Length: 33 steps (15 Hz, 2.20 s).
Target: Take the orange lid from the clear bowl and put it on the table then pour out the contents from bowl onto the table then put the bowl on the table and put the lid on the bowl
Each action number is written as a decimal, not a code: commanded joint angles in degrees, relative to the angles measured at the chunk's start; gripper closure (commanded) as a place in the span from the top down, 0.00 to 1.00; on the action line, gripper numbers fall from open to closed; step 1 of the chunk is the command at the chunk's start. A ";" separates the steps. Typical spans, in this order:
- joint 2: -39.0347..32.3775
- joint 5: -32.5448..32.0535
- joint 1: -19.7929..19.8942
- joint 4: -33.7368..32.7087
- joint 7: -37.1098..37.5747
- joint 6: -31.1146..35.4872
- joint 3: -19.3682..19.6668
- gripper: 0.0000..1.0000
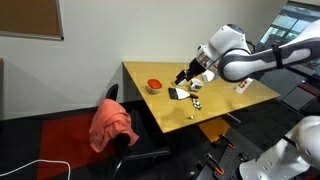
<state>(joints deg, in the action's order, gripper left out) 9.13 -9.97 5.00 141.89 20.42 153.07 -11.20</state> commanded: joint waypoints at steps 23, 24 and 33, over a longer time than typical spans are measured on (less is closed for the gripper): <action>-35.51 9.31 -2.69 -36.22 -13.90 -4.92 12.09 1.00; -36.56 9.68 -2.60 -36.98 -14.23 -4.87 12.15 1.00; -41.49 11.81 -2.03 -41.88 -15.03 -3.73 11.21 1.00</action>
<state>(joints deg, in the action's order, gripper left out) -28.70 -0.16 3.00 104.33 6.70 148.87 0.07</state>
